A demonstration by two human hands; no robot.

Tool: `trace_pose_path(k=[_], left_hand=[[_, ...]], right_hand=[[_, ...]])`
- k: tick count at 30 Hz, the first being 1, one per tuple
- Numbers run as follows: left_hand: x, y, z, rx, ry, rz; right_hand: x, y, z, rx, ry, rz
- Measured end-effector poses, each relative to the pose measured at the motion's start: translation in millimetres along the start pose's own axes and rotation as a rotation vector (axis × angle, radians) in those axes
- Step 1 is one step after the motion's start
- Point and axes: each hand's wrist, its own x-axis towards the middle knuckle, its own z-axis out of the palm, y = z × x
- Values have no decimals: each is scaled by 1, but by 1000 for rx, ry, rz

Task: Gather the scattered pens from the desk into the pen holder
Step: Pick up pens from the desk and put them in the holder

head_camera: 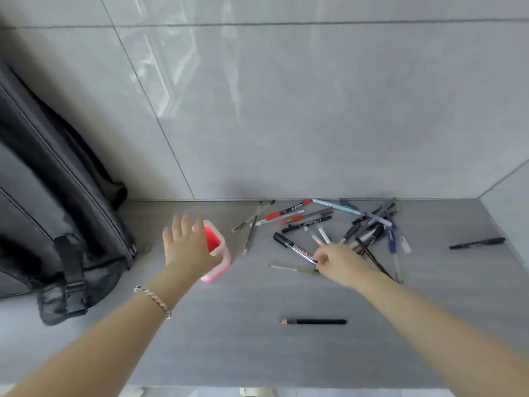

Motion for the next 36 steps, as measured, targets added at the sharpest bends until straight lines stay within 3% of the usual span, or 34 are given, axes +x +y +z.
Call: trace_pose_path(k=[5, 15, 17, 22, 24, 26, 29, 32, 36], left_hand=[[10, -31, 7, -323, -160, -79], [-22, -44, 7, -618, -56, 5], [-31, -41, 6, -638, -46, 44], [-46, -21, 16, -703, -15, 155], [-50, -7, 22, -697, 38, 222], [-54, 13, 26, -687, 66, 273], [-61, 49, 34, -692, 64, 343], [-67, 84, 33, -781, -27, 323], [-73, 111, 30, -882, -106, 211]], right_hand=[[32, -23, 34, -308, -6, -31], [51, -42, 53, -393, -102, 119], [46, -41, 54, -257, -91, 123], [10, -51, 7, 426, 82, 163], [-13, -61, -26, 585, 43, 130], [-33, -72, -55, 600, -100, 99], [-48, -80, -67, 332, -272, 49], [-48, -71, -57, 197, -188, 44], [-54, -47, -63, 369, -59, 64]])
